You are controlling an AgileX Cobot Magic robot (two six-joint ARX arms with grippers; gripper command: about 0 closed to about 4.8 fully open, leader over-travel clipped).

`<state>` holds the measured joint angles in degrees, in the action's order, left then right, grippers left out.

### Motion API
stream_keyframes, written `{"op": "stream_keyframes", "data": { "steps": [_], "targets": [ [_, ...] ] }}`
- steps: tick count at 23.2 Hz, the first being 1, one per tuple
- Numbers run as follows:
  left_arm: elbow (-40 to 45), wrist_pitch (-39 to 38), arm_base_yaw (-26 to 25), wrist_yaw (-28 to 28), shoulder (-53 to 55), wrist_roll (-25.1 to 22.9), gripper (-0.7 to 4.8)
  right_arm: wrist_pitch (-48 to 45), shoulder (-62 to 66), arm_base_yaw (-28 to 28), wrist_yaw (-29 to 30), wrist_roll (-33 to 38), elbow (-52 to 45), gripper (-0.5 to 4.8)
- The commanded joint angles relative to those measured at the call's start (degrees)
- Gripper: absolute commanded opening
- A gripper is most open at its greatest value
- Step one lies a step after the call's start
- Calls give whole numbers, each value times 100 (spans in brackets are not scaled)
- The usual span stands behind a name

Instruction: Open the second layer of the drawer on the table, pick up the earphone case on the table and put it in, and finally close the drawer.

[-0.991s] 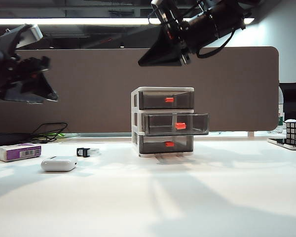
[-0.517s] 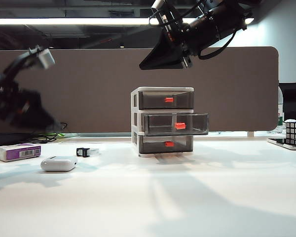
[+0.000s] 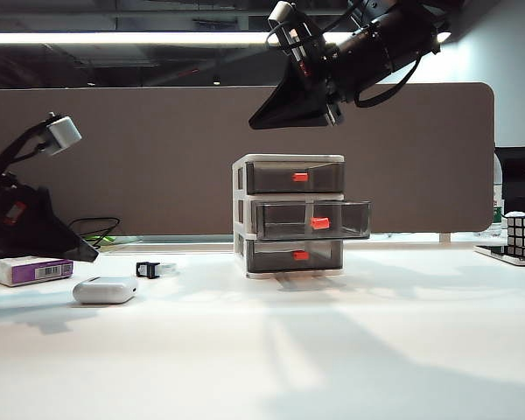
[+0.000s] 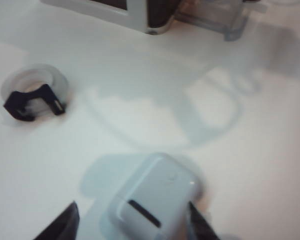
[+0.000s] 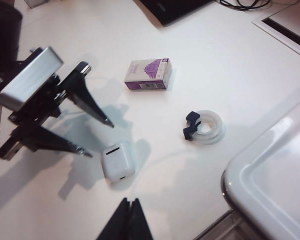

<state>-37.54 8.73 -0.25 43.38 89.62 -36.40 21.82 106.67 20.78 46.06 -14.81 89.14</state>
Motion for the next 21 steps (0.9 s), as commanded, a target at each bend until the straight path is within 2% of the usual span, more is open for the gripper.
{"op": "stream_keyframes", "data": {
  "steps": [1, 4, 6, 11, 21],
  "targets": [
    [-396, -706, -61, 249, 304, -516, 263, 68, -42, 11, 11, -90, 24, -5],
    [-813, -1467, -59, 417, 675, -1143, 263, 245, -42, 11, 9, -291, 24, -5],
    [-986, -1600, -59, 498, 887, -1237, 263, 310, -39, 9, -22, -339, 24, -5],
    [-1182, -1602, -57, 496, 1143, -1333, 264, 334, -42, 9, -33, -348, 24, -5],
    [-1272, -1646, 42, 656, 1493, -1945, 265, 337, -42, 7, -31, -365, 24, -5]
  ]
}}
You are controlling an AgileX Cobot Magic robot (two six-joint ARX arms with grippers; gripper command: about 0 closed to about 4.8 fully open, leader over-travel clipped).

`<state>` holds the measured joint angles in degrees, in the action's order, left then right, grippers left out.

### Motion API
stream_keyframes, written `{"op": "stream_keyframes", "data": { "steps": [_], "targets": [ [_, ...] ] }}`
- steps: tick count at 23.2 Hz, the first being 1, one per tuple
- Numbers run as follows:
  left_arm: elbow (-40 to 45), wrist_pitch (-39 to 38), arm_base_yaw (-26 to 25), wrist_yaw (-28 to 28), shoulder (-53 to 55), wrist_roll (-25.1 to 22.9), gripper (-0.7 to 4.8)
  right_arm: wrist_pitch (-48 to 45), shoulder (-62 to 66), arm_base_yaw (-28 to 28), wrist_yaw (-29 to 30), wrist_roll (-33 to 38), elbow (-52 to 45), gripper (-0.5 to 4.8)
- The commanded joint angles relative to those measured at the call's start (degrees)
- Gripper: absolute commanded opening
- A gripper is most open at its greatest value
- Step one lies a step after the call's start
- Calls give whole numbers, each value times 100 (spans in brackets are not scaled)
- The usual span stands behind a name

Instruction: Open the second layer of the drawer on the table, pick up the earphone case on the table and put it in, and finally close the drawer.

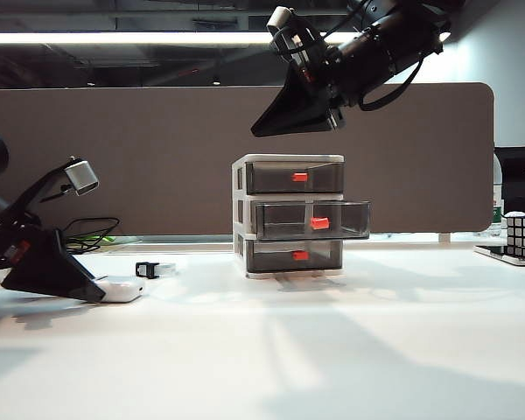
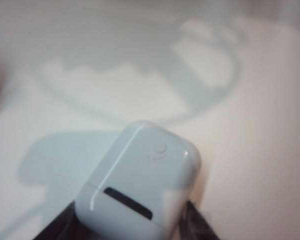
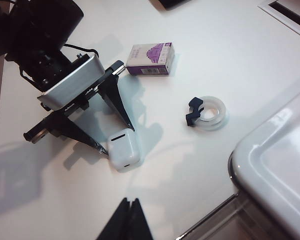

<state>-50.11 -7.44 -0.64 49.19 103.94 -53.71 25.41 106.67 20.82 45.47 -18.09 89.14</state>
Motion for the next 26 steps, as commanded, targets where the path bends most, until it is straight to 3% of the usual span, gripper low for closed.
{"op": "stream_keyframes", "data": {
  "steps": [1, 11, 16, 24, 26],
  "targets": [
    [-15, 4, 118, 72, 92, -264, 273, -17, -42, 2, 28, -37, 24, -5],
    [-26, 201, 595, -319, 442, -608, 340, 44, -42, 2, 28, -42, 24, -5],
    [-35, 236, 640, -638, 442, -623, 272, 52, -42, 2, 28, -42, 24, -5],
    [-35, 240, 640, -793, 442, -588, 272, 61, -42, 2, 28, -39, 24, -5],
    [-35, 243, 640, -791, 442, -588, 247, 72, -42, 2, 28, -42, 24, -5]
  ]
}}
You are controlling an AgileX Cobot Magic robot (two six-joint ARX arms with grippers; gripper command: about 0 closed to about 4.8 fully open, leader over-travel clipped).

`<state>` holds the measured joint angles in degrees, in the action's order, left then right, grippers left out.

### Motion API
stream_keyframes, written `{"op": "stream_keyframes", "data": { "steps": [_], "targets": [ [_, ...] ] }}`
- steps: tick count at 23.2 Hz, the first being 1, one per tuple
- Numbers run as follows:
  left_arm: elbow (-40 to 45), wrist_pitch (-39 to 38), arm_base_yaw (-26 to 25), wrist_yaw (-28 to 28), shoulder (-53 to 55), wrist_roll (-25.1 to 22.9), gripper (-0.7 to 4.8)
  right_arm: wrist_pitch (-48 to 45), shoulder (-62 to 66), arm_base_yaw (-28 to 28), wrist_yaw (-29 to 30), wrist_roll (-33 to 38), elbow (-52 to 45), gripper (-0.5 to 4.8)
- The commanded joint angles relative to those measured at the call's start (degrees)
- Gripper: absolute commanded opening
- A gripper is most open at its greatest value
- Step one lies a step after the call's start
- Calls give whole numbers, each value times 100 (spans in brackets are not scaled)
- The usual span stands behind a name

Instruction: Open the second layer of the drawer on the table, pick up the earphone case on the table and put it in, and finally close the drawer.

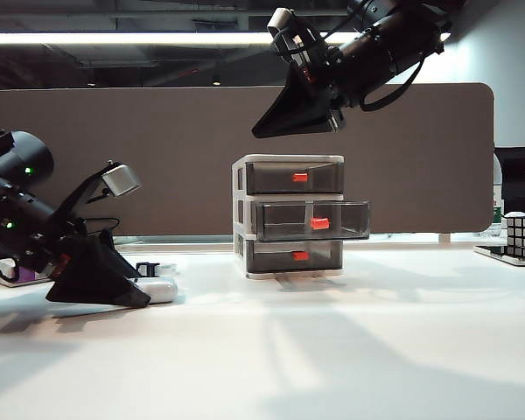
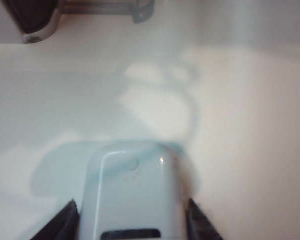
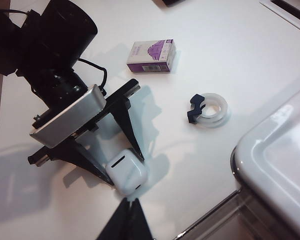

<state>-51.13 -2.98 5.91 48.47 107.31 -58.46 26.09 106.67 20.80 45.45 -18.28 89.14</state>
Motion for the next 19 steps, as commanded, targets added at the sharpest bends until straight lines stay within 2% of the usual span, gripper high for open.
{"op": "stream_keyframes", "data": {
  "steps": [1, 2, 5, 10, 13, 19],
  "targets": [
    [68, -203, -15, -715, 105, -111, 210, 9, -42, 4, 28, -22, 24, -5],
    [68, -203, -15, -710, 105, -109, 161, 17, -42, 4, 28, -22, 24, -5],
    [68, -205, -15, -708, 105, -109, 84, 26, -42, 4, 31, -22, 24, -5],
    [66, -188, -15, -538, 90, -81, 75, 48, -42, 4, 28, -24, 24, -5],
    [57, -55, -15, -446, 37, 262, 57, 70, -42, 4, 31, -24, 24, -5],
    [52, 181, -11, -474, -468, 452, 57, 79, -42, 4, 31, -24, 24, -5]
  ]
}}
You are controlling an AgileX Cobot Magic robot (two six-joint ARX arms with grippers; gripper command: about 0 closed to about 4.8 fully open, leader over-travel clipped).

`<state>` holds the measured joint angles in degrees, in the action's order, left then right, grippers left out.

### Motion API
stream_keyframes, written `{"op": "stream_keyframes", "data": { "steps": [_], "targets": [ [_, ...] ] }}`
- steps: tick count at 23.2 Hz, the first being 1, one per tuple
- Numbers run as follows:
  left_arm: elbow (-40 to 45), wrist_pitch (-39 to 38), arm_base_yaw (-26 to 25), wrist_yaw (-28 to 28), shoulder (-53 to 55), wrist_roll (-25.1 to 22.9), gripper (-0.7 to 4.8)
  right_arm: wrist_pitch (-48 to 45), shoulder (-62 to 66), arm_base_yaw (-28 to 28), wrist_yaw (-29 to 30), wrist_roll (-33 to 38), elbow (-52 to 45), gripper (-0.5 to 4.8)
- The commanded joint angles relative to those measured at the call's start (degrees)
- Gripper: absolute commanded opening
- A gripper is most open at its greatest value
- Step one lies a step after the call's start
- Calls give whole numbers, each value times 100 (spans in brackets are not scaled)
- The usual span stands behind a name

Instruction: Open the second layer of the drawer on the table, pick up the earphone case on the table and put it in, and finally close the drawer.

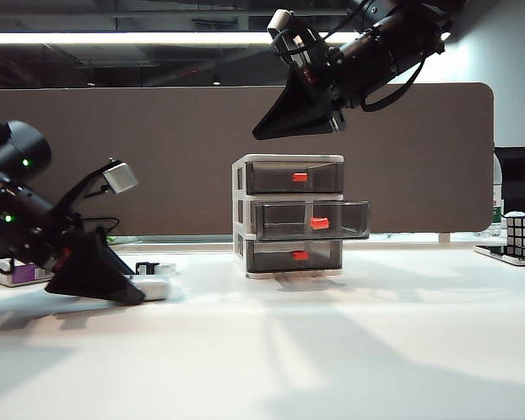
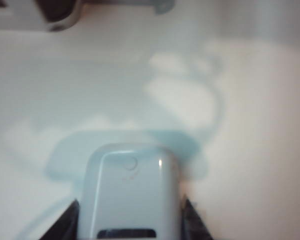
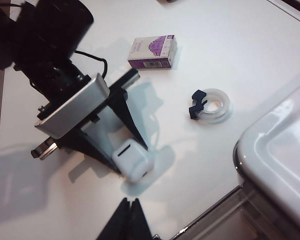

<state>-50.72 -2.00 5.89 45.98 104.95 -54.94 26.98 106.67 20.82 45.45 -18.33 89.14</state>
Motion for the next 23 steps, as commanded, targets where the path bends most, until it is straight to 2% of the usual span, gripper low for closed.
{"op": "stream_keyframes", "data": {
  "steps": [1, 6, 15, 18, 23],
  "targets": [
    [9, 153, 4, -227, -326, 166, 57, -11, -42, 2, 31, -20, 24, -5],
    [-157, 337, 341, -326, -881, 474, 57, -28, -42, 2, 31, -20, 24, -5],
    [-748, 339, 1185, -638, -964, 612, 57, -63, -48, 2, -59, -15, 26, -5],
    [-1021, 337, 1384, -848, -964, 721, 57, -63, -48, -42, -83, -13, 26, -5],
    [-1285, 365, 1539, -872, -953, 743, 57, -66, -90, -125, -57, -13, 26, -5]
  ]
}}
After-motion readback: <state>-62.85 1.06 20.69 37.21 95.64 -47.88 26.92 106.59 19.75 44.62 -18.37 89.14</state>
